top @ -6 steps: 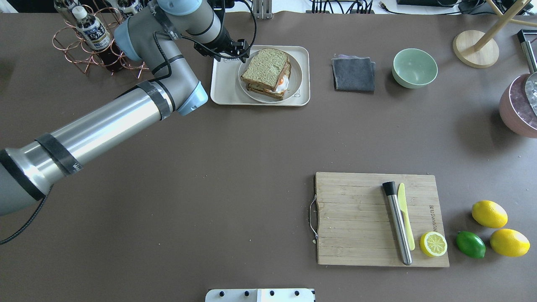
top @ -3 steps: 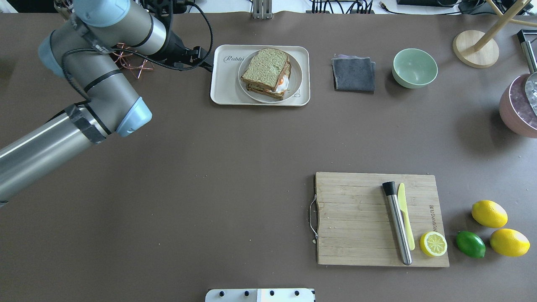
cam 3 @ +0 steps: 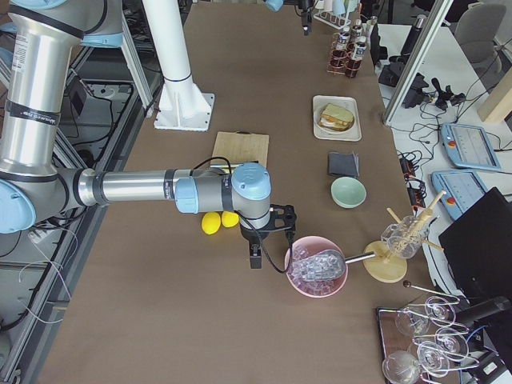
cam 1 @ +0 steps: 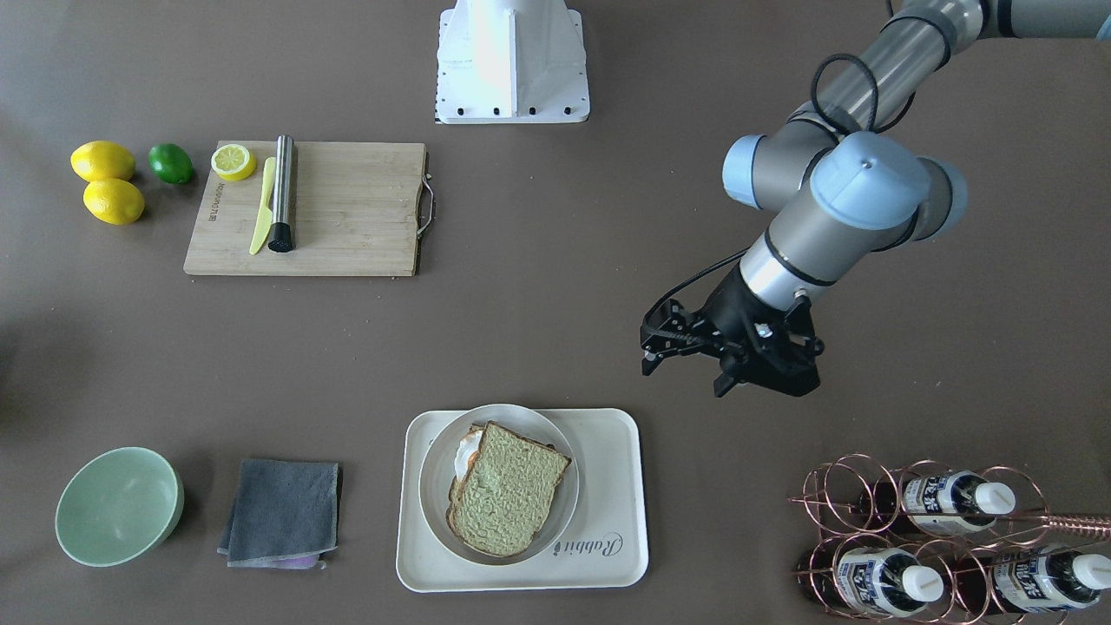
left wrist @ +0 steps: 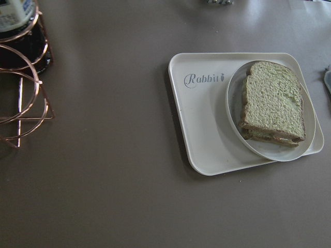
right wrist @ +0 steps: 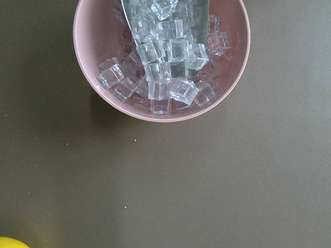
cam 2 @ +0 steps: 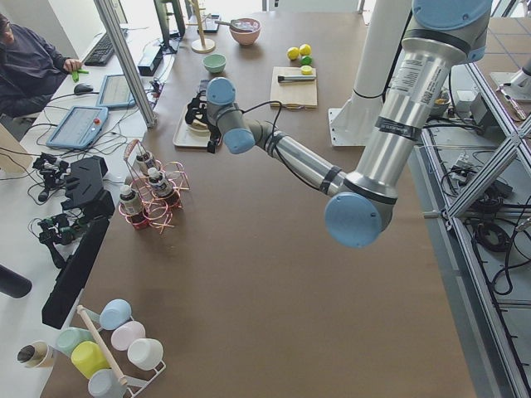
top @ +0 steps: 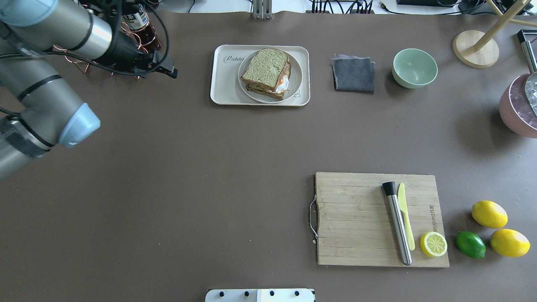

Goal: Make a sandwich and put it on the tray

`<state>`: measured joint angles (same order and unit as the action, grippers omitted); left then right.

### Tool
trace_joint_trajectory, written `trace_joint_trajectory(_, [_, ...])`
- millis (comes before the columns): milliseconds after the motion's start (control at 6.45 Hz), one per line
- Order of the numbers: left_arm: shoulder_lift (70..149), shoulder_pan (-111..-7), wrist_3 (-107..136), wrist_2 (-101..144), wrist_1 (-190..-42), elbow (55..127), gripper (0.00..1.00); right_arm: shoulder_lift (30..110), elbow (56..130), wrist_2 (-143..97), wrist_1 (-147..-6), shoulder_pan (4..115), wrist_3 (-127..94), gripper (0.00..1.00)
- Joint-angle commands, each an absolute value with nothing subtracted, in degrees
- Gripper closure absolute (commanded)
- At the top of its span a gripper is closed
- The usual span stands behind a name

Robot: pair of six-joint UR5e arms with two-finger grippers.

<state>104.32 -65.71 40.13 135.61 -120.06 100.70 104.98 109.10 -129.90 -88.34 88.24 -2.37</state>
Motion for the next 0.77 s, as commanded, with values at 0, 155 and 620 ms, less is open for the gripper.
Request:
trace_joint_trajectory(0, [93.8,-76.6,20.3,140.4,-119.9,100.6,0.02,105.0,109.1,-130.0,-88.3,88.2,-2.4,0.00])
trace_joint_trajectory(155, [92.3,-81.3,11.1,142.5,-117.2,98.0,0.02,105.0,109.1,-130.0,-88.3,88.2,-2.4,0.00])
trace_joint_trajectory(620, [92.1,-92.7,-25.1,138.9,-90.0,95.9,0.02,104.9,109.1,-130.1,-88.3,88.2,-2.4,0.00])
